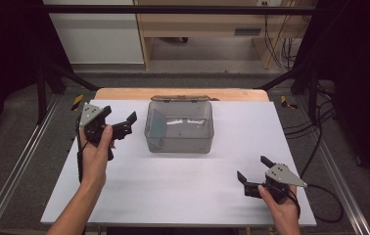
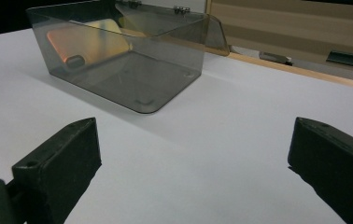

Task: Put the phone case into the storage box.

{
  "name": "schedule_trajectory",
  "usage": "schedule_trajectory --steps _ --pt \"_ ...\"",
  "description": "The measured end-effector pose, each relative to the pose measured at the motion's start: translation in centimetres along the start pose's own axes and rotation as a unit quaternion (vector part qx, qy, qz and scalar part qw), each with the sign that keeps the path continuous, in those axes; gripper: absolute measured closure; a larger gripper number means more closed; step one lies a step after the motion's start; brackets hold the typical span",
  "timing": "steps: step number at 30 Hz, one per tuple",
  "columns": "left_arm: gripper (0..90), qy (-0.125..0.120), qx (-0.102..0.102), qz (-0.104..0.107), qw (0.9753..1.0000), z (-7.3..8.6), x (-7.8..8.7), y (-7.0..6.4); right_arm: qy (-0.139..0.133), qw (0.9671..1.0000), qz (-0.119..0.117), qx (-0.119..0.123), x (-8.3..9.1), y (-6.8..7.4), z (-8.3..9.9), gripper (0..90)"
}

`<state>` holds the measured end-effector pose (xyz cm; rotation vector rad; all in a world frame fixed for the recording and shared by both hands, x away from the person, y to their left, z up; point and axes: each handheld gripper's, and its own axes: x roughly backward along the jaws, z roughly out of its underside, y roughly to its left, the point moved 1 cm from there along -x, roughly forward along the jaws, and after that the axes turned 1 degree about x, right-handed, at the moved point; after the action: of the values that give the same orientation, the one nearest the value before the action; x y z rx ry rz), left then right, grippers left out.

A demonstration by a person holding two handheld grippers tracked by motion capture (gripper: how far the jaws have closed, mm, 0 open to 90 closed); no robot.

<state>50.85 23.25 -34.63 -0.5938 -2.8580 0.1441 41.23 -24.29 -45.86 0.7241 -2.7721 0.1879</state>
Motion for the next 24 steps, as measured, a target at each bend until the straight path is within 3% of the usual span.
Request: schedule_trajectory --steps 7,12,24 --pt "3.9 0.007 -0.007 0.002 0.9999 2.2 2.3 1.9 -0.008 1.0 0.0 0.003 0.1 -0.2 0.1 3.2" --pt "3.9 0.001 -0.028 0.003 0.9996 3.8 4.3 3.4 -0.025 0.9997 0.006 -0.006 0.1 -0.7 0.2 3.7" --pt "3.5 -0.017 -0.025 0.009 0.9995 7.8 7.7 5.6 -0.048 0.9988 0.014 -0.006 0.3 -1.1 0.3 3.7"
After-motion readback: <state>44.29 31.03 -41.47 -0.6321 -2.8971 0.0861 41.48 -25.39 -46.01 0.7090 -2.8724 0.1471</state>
